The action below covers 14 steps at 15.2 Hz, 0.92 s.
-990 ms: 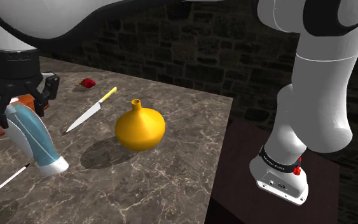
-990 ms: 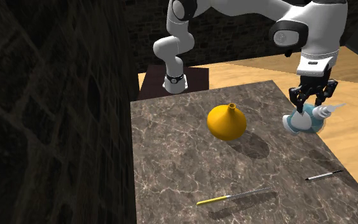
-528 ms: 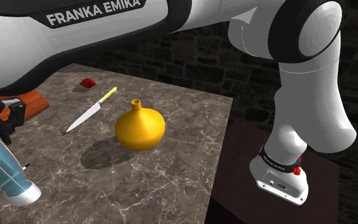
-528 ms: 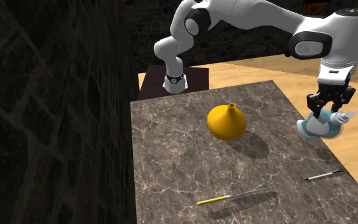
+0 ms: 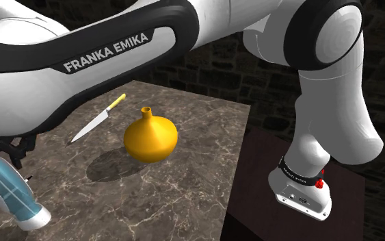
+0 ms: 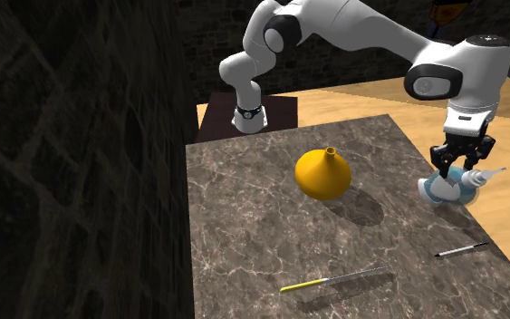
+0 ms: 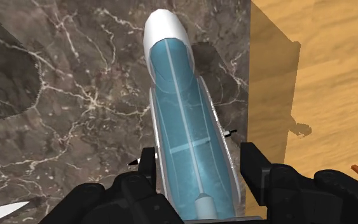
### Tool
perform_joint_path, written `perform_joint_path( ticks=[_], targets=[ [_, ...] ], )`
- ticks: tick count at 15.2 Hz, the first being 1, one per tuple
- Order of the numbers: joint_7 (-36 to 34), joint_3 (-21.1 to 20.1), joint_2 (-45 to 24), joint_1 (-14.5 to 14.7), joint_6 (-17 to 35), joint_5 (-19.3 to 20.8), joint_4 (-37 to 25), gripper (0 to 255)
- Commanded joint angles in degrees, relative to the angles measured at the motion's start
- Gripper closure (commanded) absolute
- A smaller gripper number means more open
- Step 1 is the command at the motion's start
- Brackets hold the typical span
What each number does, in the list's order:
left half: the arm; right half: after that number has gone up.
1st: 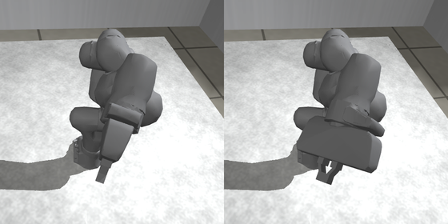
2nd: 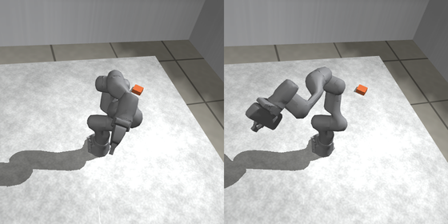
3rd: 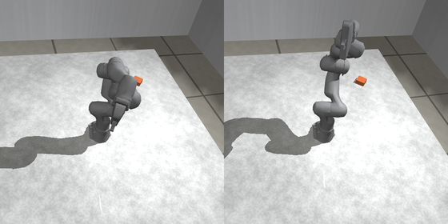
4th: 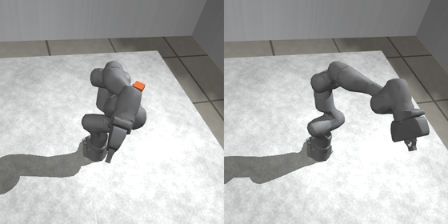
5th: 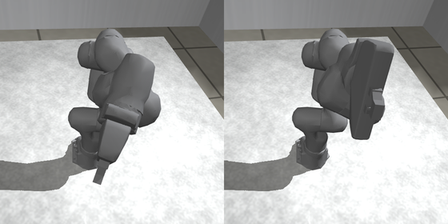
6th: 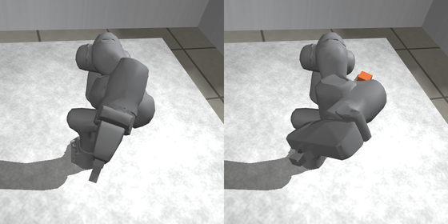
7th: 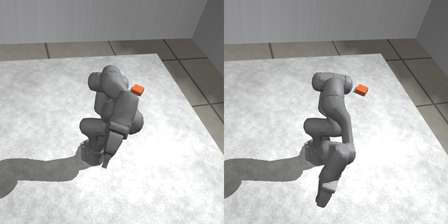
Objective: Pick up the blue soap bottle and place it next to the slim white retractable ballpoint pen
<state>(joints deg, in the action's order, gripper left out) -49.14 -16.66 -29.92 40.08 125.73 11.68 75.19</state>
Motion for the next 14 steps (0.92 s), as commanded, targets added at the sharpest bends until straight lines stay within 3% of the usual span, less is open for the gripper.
perform_joint_path(
  ticks=[1, 11, 12, 14],
  targets=[
    [-0.19, 0.09, -0.24, -0.03, 1.42, 0.17, 1.12, 255],
    [-0.46, 0.24, -0.54, -0.11, 3.56, 0.41, 2.99, 255],
    [-0.48, 0.24, -0.55, -0.08, 3.55, 0.42, 2.97, 0],
    [-0.49, 0.23, -0.53, -0.08, 3.55, 0.42, 2.98, 0]
  ],
)
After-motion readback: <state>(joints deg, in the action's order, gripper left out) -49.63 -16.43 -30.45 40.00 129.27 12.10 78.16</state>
